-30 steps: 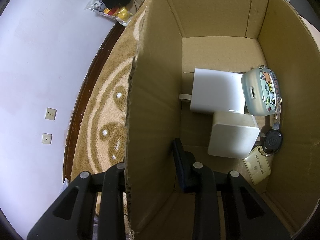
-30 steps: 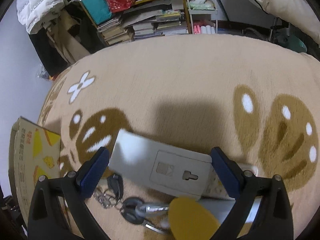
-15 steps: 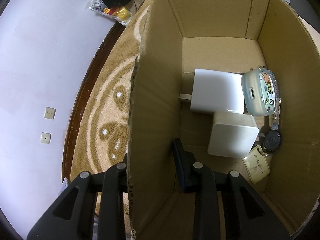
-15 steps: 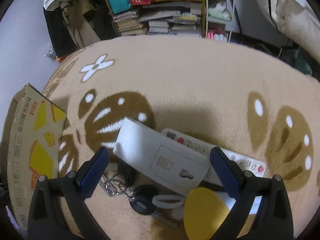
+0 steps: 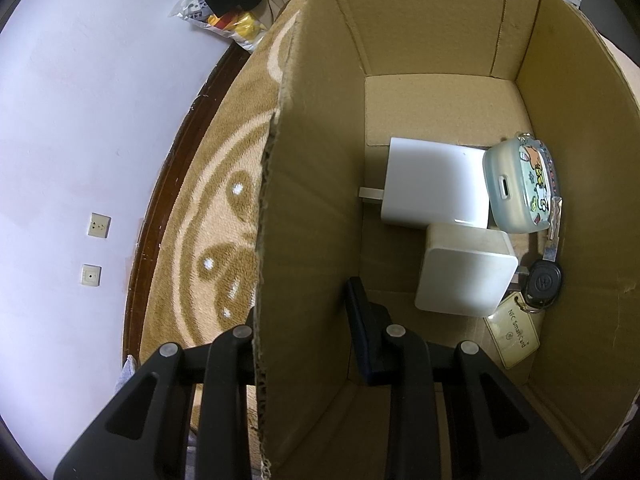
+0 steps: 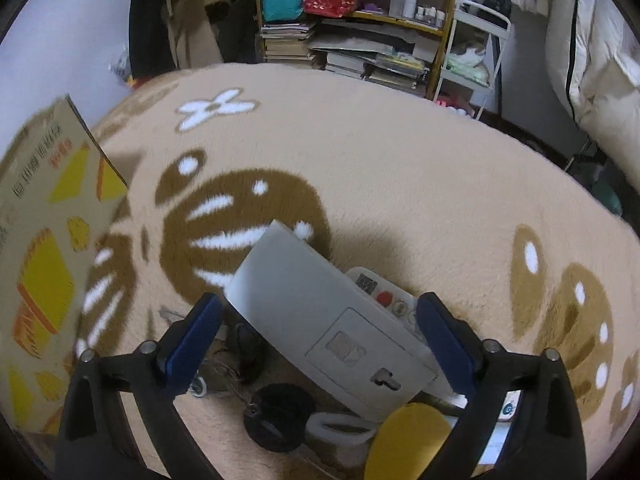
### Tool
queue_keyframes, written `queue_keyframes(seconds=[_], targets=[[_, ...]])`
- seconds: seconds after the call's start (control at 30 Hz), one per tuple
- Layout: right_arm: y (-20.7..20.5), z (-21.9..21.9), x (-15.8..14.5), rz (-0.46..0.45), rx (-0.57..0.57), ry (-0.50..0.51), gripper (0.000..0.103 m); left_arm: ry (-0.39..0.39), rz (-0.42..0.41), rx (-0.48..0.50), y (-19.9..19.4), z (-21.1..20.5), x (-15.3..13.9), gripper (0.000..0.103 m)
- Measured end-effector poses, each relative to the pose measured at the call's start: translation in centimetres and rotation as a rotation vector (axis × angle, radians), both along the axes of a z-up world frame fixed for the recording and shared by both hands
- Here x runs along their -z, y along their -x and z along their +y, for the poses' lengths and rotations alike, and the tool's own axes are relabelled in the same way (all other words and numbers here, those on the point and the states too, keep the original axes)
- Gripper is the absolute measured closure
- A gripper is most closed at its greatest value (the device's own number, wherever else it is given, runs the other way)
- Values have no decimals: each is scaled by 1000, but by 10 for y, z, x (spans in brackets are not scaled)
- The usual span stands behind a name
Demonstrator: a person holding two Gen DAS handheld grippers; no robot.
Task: Organize rigid objects
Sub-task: 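Grasp the white wall-plate device with the right gripper and lift, then carry the wall-plate device into the box and open the right gripper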
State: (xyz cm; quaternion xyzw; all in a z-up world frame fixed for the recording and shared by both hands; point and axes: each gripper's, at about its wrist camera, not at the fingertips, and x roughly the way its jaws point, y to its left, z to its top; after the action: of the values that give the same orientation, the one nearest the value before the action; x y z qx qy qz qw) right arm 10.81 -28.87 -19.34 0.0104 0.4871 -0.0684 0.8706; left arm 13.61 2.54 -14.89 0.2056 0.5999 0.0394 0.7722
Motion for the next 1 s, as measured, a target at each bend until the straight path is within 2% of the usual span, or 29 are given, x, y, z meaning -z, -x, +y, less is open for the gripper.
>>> queue_keyframes(seconds=[0.03, 0.1, 0.13, 0.27, 0.33, 0.4, 0.47, 0.73, 1.0], targets=[[0, -1, 0, 0, 3, 4, 6, 1, 0, 0, 0, 0, 0, 75], [1, -2, 0, -4, 23, 21, 20, 2, 1, -1, 0, 0, 0, 75], [1, -5, -1, -4, 30, 26, 23, 1, 1, -1, 0, 0, 0, 75], [1, -7, -2, 2, 20, 24, 25, -4, 0, 2, -1, 0, 0, 75], [0, -4, -1, -9, 14, 42, 30, -4, 0, 3, -1, -1, -1, 75], [-1, -1, -3, -21, 16, 68, 45, -3, 0, 2, -1, -1, 0, 75], [-1, -1, -5, -36, 11, 69, 50, -5, 0, 3, 0, 0, 0, 75], [1, 11, -15, -79, -22, 33, 52, -6, -1, 4, 1, -1, 0, 75], [4, 30, -45, -172, -37, -70, 52, -5, 0, 2, 0, 0, 0, 75]])
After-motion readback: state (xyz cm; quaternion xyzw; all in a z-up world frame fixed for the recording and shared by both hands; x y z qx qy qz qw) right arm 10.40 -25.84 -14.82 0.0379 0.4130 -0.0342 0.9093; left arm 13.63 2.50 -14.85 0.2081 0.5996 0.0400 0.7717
